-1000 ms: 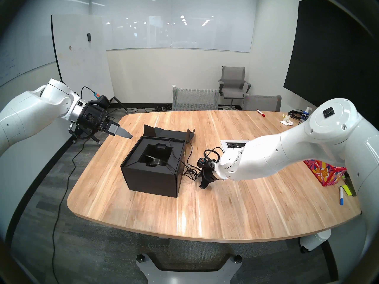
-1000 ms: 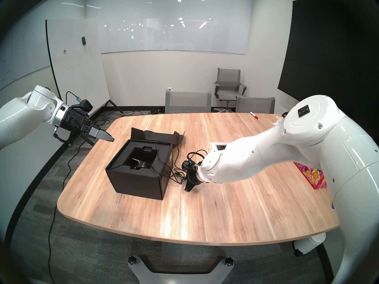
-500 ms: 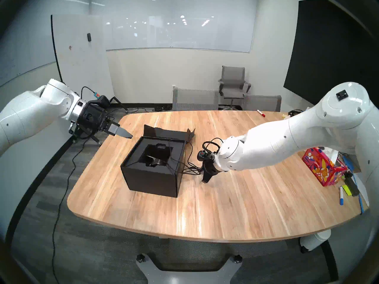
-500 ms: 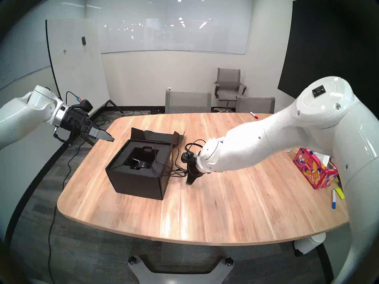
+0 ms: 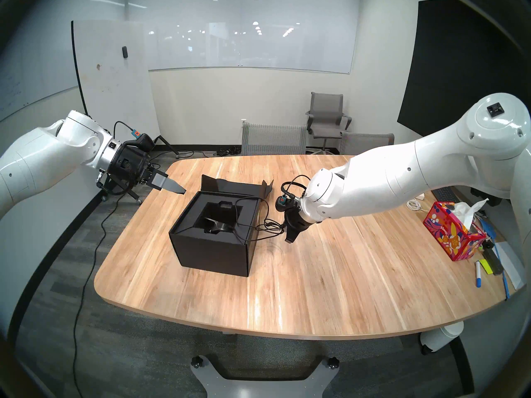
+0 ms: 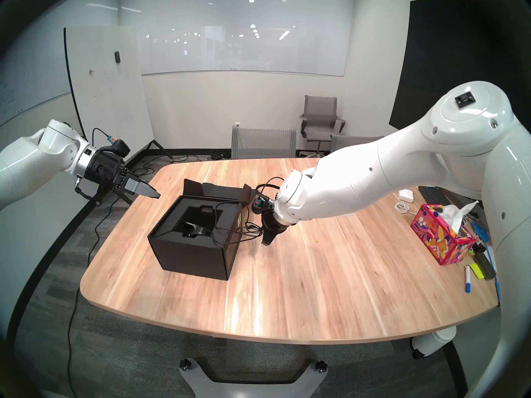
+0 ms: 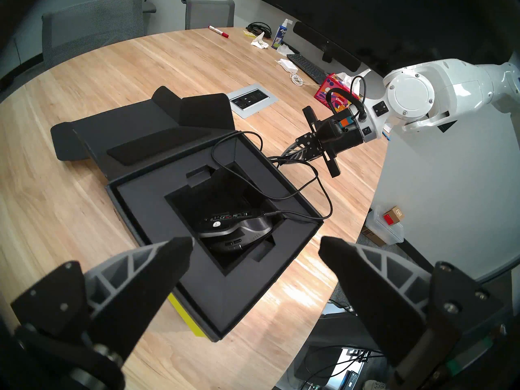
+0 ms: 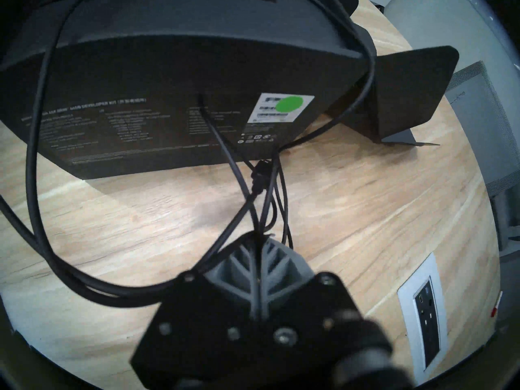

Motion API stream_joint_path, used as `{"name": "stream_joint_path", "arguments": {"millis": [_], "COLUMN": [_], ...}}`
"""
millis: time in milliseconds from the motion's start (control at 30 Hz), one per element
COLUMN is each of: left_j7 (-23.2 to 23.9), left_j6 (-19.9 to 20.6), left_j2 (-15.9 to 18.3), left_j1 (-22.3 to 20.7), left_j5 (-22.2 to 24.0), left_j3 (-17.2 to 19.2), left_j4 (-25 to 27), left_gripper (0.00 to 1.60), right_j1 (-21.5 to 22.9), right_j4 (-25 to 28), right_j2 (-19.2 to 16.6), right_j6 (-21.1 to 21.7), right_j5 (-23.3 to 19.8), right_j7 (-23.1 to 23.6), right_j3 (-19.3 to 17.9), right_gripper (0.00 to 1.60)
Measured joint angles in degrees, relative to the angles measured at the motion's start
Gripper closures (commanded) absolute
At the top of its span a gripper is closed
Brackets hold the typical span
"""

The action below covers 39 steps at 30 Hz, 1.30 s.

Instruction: Open the box and place the mouse inside

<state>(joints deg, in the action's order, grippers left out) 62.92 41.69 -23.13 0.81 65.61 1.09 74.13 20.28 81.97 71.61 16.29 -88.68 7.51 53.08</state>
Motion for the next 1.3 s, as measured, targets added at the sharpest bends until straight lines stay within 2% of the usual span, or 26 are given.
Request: {"name": "stream_joint_path", "arguments": {"millis": [400,900,1300], "left_j7": [0.01,0.01,0.02], "left_j6": [0.0,-0.01,-0.01], "left_j2": [0.0,0.0,0.0], "left_j1": [0.0,0.0,-0.01], "left_j5": [0.02,0.04,0.04], "left_j3": [0.0,-0.01,-0.02], "left_j4": [0.0,0.0,0.0], "left_gripper": [0.0,0.0,0.0], "right_j1": [4.48,7.85,8.91], "right_j4": [-0.63,-4.19,-12.87], "right_j2": [1.66,4.18,7.75], "right_j6": [5.74,10.14,11.97], "right_j5": [0.14,1.79,4.82], "right_j7": [4.47,11.22,20.8], "right_j3": [-1.73,-2.88,-3.37], "right_gripper": [1.6,1.6,1.6]}}
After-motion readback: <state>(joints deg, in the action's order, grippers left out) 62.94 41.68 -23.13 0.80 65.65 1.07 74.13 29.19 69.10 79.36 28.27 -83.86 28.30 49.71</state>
